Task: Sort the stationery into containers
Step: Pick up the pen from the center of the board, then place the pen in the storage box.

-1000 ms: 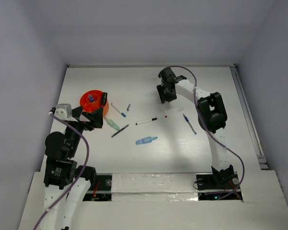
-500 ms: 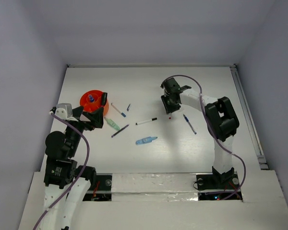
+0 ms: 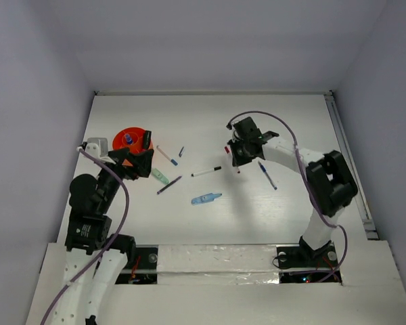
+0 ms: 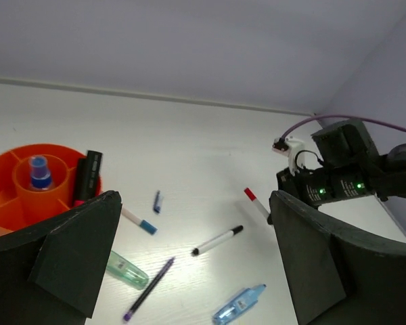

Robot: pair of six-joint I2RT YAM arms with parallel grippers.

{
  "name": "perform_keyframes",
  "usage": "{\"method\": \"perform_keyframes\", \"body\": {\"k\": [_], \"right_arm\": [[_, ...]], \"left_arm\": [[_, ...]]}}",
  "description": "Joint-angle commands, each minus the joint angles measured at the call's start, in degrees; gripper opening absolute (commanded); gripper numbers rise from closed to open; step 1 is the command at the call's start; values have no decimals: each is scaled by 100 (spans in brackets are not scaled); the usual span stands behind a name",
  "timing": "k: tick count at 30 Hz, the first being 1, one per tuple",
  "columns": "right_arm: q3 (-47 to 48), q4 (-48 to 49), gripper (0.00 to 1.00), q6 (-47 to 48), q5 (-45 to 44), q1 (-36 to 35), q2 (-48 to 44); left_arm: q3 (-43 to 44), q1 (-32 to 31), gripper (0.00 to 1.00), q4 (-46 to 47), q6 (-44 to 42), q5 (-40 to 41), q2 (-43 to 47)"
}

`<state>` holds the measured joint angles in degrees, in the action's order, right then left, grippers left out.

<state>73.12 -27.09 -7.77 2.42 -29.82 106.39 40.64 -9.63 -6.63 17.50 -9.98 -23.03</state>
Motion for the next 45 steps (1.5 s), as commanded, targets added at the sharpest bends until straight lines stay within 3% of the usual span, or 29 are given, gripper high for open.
{"method": "perform_keyframes", "body": {"k": [1, 6, 14, 19, 24, 33, 39, 45], "right_arm": [[-184, 967, 0, -5, 566, -374, -1136], [-614, 1706, 0, -216, 1033, -1348, -1963], [-905, 2964, 0, -787, 1789, -1807, -2131], [-835, 3174, 0, -849, 1885, -1913, -2043], [-580, 3096, 0, -867, 1833, -1966, -1780], [-422, 3219, 0, -902, 1912, -2089, -1718], [-448, 3324, 0, -981, 2061, -2142, -1736], [-509, 3307, 0, -963, 2000, -2142, -1718]], "left_arm": [[-30, 31, 87, 461, 578, -688, -439], [-126, 31, 88, 979, 1342, -1313, -1212], [-461, 31, 87, 1876, 1933, -1981, -2047], [-592, 31, 72, 1991, 1959, -1886, -2285], [-707, -91, 71, 2192, 2030, -2078, -2522], [-654, -689, 60, 2184, 1889, -1534, -2786], [-628, -891, 46, 2166, 1836, -1235, -2927], [-601, -892, 21, 2035, 1766, -752, -2752]]}}
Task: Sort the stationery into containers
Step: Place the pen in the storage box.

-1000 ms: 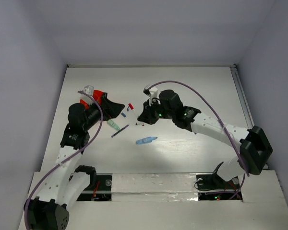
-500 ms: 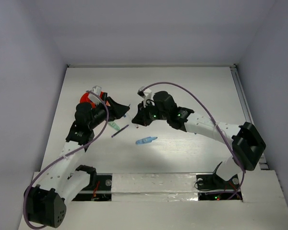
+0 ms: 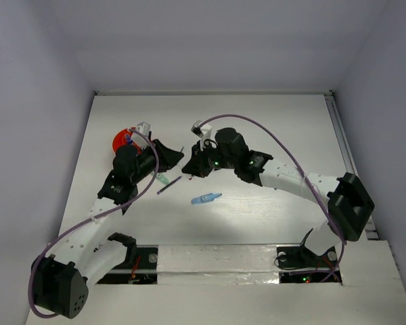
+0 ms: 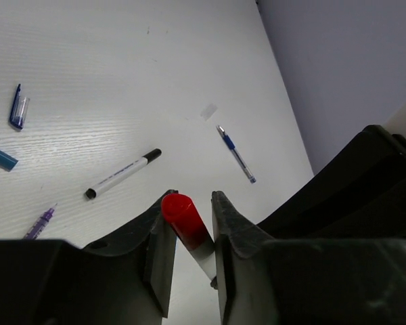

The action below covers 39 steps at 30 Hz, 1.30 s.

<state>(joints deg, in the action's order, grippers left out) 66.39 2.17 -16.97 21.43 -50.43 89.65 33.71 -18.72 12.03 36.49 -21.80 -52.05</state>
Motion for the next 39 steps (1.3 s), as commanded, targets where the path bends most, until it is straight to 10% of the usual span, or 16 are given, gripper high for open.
{"method": "perform_keyframes", "body": {"k": [1, 7, 11, 17, 29, 39], "right_arm": [[129, 380, 0, -43, 98, -81, -52], [6, 432, 4, -95, -51, -81, -87], [-301, 573, 41, -219, -279, -81, -254], [-960, 740, 67, -271, -727, -81, -772], [-2226, 1118, 68, -192, -1000, -81, -1880], [-2376, 1136, 67, -157, -1044, -81, -2057]], "left_arm": [[100, 18, 17, 142, -133, 510, 160], [179, -35, 0, -52, -239, 852, 213], [232, -88, 0, -175, -274, 1379, 283], [478, -88, 0, -737, -493, 3461, 687], [540, -88, 0, -431, -608, 7037, 644], [461, -88, 0, 290, -914, 8183, -260]]}}
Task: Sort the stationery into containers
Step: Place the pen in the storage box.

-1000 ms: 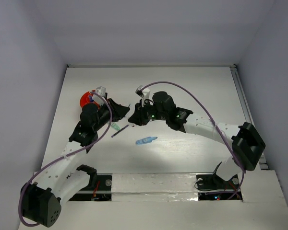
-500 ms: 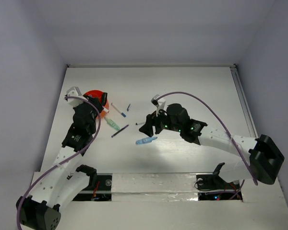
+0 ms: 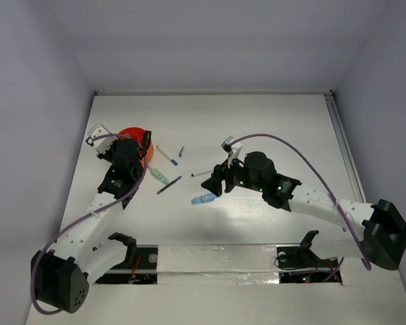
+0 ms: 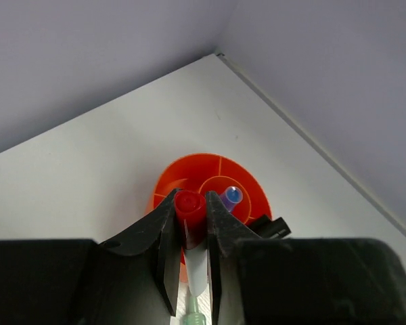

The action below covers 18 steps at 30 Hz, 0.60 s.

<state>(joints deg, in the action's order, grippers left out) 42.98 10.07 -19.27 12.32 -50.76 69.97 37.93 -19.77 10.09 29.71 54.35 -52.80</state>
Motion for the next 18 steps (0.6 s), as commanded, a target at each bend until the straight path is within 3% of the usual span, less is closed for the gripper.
{"method": "perform_keyframes", "body": {"k": [1, 11, 18], "right_arm": [[-27, 295, 67, 72, -203, -48, -81], [-106, 364, 67, 11, -142, -48, -142], [-123, 444, 67, -33, -19, -48, -46]], "left_arm": [[-5, 17, 0, 729, -325, 620, -292], [-120, 201, 0, 1908, -923, 656, -986], [-128, 254, 0, 2076, -819, 691, -1505]]}}
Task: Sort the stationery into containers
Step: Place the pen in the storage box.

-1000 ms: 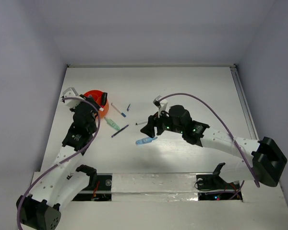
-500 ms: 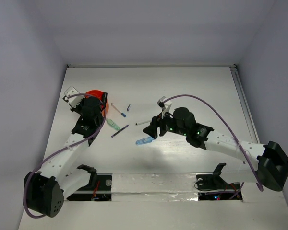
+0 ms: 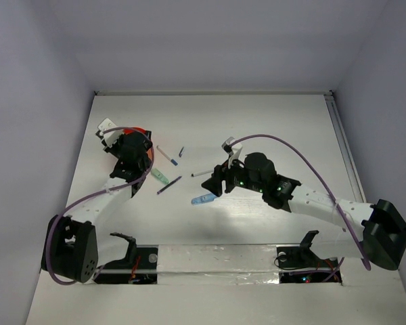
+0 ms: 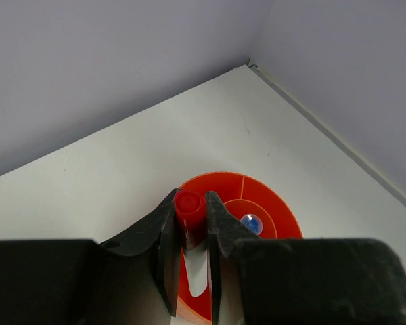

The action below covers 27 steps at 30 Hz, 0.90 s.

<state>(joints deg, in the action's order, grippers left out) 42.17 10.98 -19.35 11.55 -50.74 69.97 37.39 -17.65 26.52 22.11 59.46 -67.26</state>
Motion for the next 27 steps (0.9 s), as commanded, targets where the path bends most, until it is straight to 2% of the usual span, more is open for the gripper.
{"method": "perform_keyframes", "body": {"k": [1, 10, 16, 17, 19, 20, 23, 25, 27], "right_arm": [[-42, 369, 67, -25, 66, -50, -45], [-60, 440, 67, -68, 172, -50, 34], [-43, 457, 67, -77, 146, -50, 86], [-34, 457, 67, -77, 154, -50, 104], [-16, 457, 67, -69, 128, -50, 148], [-16, 449, 67, -68, 119, -50, 148], [1, 422, 67, -33, 67, -50, 183], [36, 414, 66, 2, 32, -50, 262], [89, 326, 60, 37, -4, -50, 350]], "left_arm": [[-82, 94, 0, 450, -49, 180, -93], [-135, 209, 0, 643, 118, 48, -507], [-170, 209, 17, 626, 276, -22, -568], [-170, 209, 24, 591, 294, -40, -568], [-153, 209, 31, 521, 311, -31, -533], [-153, 209, 39, 477, 338, -40, -507], [-153, 209, 49, 416, 382, -110, -323], [-118, 209, 54, 301, 496, -163, -121], [-56, 209, 56, 82, 592, -285, 229]]}}
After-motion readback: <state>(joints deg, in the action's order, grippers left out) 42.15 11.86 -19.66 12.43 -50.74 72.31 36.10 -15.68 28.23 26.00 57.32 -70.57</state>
